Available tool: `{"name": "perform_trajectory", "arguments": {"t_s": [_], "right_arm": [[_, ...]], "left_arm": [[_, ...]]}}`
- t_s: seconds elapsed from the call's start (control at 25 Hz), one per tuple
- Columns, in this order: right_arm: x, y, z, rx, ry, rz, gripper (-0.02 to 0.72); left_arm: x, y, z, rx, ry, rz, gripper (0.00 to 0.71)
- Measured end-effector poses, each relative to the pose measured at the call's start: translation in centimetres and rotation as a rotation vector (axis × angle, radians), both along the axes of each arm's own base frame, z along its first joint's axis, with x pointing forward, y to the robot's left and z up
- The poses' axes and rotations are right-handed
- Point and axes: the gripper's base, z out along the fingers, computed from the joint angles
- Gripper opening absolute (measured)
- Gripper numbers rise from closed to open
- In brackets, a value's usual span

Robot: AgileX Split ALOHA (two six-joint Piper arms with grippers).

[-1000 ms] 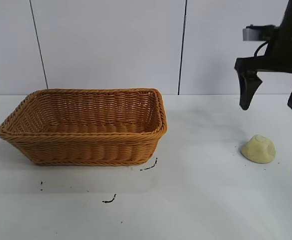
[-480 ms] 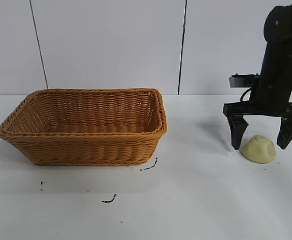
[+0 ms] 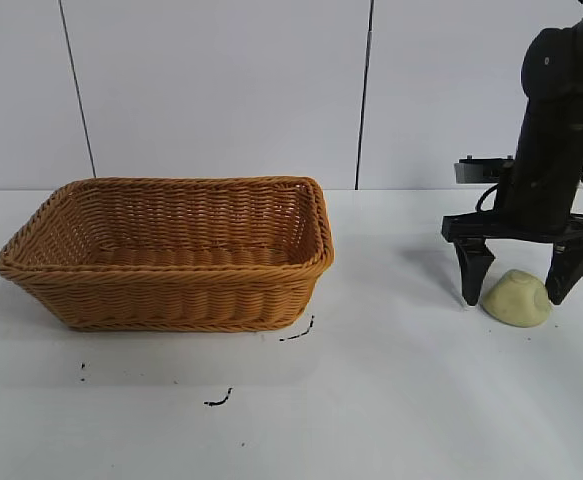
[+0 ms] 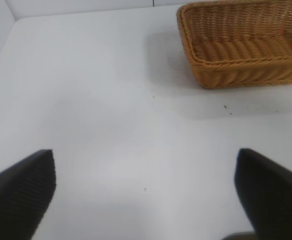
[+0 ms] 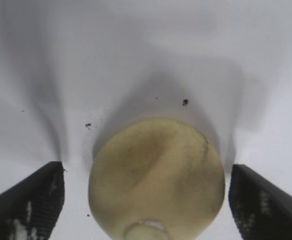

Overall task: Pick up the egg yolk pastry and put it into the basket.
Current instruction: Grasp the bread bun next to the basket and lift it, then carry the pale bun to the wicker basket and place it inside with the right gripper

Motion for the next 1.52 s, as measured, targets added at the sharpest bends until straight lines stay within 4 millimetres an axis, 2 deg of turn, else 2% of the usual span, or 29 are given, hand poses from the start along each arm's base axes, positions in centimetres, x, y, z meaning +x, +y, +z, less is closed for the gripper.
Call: {"name": "perform_trajectory", "arguments": {"t_s": [0.16,0.24,0.36,0.48,0.6,0.8,0.92,1.12,1.28,1.4,1.52], "right_arm": [[0.0,-0.1,0.0,-0.006,0.002,0.004,0.295],[0.0,-0.1,0.0,-0.006,0.005,0.004,0.223],[-0.1,-0.1,0.2,-0.007,0.018,0.004,0.192],[0.1,-0.1,1.3,-0.015,0.030,0.008,0.190],[0.5,-0.2,4.6,-0.022,-0.008,0.011,0.190],[1.4,0.3,12.7,-0.009,-0.186,0.017,0.185],[1.7,1.1,15.8,-0.002,-0.256,0.033,0.184],[1.9,3.7,18.2,0.011,-0.332,0.089,0.183],[1.5,7.1,19.1,0.031,-0.369,0.153,0.183],[1.0,10.4,19.3,0.055,-0.407,0.215,0.183],[-0.2,14.7,19.5,0.089,-0.459,0.307,0.183]], "left_arm": [[0.0,0.0,0.0,0.000,0.000,0.000,0.697],[0.0,0.0,0.0,0.000,0.000,0.000,0.697],[0.0,0.0,0.0,0.000,0.000,0.000,0.697],[0.0,0.0,0.0,0.000,0.000,0.000,0.697],[0.0,0.0,0.0,0.000,0.000,0.000,0.697],[0.0,0.0,0.0,0.000,0.000,0.000,0.697],[0.0,0.0,0.0,0.000,0.000,0.000,0.697],[0.0,0.0,0.0,0.000,0.000,0.000,0.697],[0.0,0.0,0.0,0.000,0.000,0.000,0.697],[0.0,0.0,0.0,0.000,0.000,0.000,0.697],[0.0,0.0,0.0,0.000,0.000,0.000,0.697]]}}
